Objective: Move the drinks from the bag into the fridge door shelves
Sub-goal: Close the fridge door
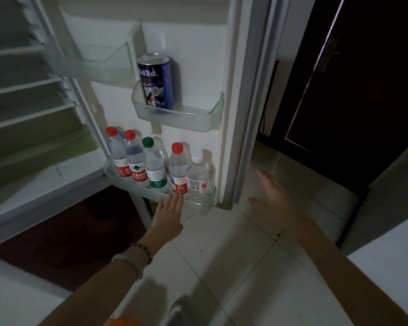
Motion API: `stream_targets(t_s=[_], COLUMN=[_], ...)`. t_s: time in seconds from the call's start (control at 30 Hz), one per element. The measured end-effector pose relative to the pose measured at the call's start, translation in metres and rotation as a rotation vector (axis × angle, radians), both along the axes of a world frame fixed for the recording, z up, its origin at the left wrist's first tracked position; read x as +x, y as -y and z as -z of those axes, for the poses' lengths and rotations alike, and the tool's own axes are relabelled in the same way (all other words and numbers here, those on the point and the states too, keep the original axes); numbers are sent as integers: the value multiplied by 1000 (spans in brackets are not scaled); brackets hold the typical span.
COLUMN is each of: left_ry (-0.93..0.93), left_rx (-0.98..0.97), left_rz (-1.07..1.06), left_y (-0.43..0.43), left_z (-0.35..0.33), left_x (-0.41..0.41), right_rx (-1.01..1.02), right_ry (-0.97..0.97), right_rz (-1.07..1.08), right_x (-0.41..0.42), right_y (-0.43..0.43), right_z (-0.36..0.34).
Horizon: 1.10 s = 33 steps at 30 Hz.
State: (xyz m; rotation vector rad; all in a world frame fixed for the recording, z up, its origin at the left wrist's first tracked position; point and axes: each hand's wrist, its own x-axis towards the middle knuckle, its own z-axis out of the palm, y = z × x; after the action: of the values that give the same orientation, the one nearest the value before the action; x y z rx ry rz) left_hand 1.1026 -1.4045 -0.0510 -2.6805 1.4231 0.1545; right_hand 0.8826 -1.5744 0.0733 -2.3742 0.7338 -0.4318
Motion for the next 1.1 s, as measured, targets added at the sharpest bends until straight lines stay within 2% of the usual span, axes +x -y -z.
stream_targets(t_s=[0.17,0.3,0.57,0.7,0.9,1.1], left_ry=[29,-22,-99,-100,16,93], left_rx=[-32,-124,-139,-351,-641,-701], left_rz=[-52,-34,-120,-133,-6,55], left_y=[-48,-91,-184,-239,-306,-346], left_z=[4,-3,-27,-44,-87,-114], left_x=[-7,-6,-4,-19,-55,-74], right_rx=[2,10,136,124,21,-71], right_ry=[19,69,191,190,130,86], right_rz=[-47,-104,-162,-230,-354,-533], right_x=[4,11,23,24,36,64], right_y=[-17,-41,-137,-191,-273,-332], right_z=[-7,-11,-16,-16,-18,-23])
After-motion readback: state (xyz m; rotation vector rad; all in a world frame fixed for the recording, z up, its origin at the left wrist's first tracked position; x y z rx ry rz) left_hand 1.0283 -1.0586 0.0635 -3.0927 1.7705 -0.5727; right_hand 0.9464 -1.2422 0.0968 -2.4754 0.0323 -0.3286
